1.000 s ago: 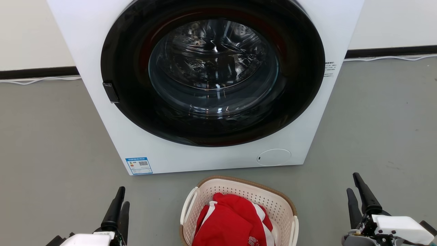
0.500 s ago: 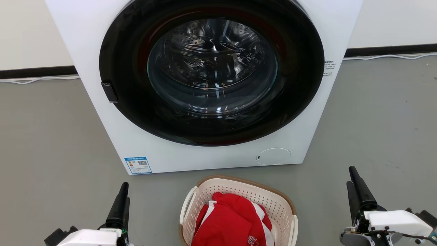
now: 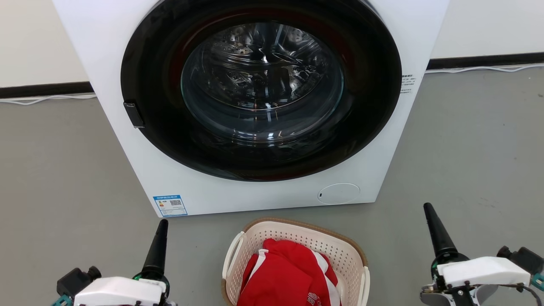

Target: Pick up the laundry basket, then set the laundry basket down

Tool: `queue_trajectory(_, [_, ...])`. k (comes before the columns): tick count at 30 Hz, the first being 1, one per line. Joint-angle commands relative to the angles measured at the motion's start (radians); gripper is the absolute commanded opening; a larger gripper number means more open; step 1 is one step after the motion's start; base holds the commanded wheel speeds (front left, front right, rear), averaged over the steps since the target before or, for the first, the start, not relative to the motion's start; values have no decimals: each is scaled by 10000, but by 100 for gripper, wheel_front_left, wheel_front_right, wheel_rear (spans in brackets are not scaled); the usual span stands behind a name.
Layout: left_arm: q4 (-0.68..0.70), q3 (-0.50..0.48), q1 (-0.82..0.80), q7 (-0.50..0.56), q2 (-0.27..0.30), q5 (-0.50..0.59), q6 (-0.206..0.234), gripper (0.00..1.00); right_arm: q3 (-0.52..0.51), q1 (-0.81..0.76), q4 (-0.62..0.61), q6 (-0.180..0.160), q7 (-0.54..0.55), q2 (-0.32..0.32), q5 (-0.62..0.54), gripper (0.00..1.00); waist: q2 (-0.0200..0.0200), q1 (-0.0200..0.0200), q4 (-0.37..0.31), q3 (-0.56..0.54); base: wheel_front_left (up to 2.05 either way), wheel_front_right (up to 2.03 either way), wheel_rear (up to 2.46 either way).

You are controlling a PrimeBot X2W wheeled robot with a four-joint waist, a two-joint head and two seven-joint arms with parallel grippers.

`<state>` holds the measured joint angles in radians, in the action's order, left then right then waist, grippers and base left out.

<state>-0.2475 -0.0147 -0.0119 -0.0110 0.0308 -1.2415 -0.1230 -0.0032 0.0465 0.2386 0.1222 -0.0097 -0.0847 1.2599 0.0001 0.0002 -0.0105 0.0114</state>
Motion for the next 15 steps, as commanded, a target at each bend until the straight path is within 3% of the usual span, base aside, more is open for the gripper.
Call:
queue_trajectory(1, [419,-29,-559,-134,67,544,-27,100,202,537,-365,35,-145,-142,-425,100,-1,-1,-7,1,0,0,0])
queue_trajectory(15, [617,179,-573,-516,87,2391,-35,100,605,618,-468,43,-527,-254,-2298,100,-1,-1,-39,12,0,0,0])
